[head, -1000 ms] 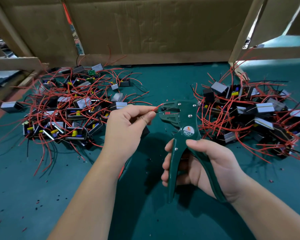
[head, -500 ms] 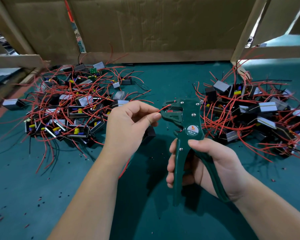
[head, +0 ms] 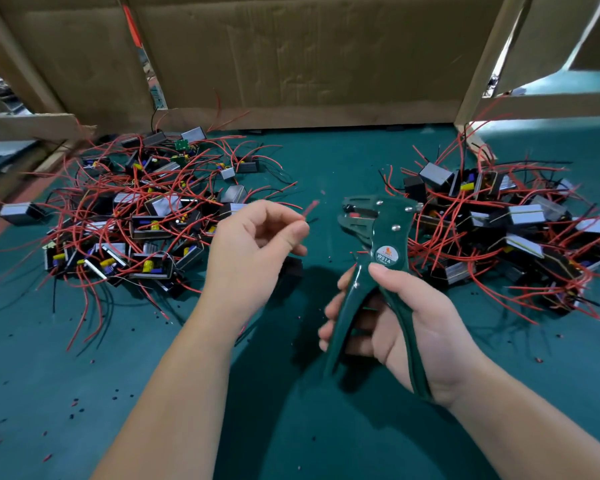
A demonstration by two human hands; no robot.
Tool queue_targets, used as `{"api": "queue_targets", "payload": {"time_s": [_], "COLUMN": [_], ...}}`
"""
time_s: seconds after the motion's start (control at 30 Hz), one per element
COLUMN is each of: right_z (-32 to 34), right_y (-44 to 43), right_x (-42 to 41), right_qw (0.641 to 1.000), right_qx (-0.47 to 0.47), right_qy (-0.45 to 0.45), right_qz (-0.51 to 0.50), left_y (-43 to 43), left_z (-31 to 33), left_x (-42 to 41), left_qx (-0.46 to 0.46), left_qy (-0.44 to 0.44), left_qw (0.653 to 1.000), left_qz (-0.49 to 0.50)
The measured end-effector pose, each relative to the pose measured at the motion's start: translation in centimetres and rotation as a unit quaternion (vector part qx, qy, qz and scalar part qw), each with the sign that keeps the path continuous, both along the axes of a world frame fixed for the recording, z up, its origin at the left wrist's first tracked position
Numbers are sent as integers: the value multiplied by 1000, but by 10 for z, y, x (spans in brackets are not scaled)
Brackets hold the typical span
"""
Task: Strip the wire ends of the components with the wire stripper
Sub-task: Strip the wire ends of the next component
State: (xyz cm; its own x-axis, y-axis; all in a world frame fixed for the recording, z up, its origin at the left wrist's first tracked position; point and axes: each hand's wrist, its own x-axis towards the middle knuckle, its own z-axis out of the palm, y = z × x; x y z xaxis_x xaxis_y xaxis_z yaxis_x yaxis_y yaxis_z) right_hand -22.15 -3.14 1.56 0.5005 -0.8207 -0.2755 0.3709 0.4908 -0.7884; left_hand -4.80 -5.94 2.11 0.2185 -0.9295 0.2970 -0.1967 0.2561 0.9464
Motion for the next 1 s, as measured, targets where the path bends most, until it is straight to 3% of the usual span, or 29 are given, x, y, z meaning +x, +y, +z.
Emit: {"api": "queue_targets", "payload": {"time_s": [0.1, 0.2, 0.3, 0.37, 0.6, 0.7, 0.8, 0.83, 0.9, 1.0], "right_z": [2, 3, 4, 6, 4, 8, 11, 12, 15, 14], "right_y": [-3, -2, 0, 1, 1, -5, -17, -21, -26, -25], "right_x": [-2, -2, -2, -4, -7, -17, -27, -30, -34, -33], "right_qw": [999, 994, 986, 982, 983, 989, 978, 966, 951, 951], "right_qx": [-10, -27, -53, -61, -88, -120, -175, -195, -214, -210], "right_qy": [-45, -80, -93, -86, -65, -42, -8, 1, -6, -15], "right_qz": [20, 75, 127, 160, 145, 77, -116, -171, -224, -225], "left_y": [0, 4, 10, 11, 8, 5, 1, 1, -1, 0], "left_z": [7, 11, 17, 18, 15, 14, 7, 3, -5, -13], "left_x": [1, -5, -15, -18, -16, -14, -1, 4, 11, 6], "left_qx": [-21, -6, 36, 44, 59, 29, 14, 22, 48, 105], "left_qy": [169, 339, 440, 475, 470, 359, 66, -63, -262, -358], "left_qw": [985, 936, 883, 864, 872, 932, 995, 991, 950, 915], "left_qz": [-15, -96, -157, -160, -123, -49, 70, 113, 160, 155]}}
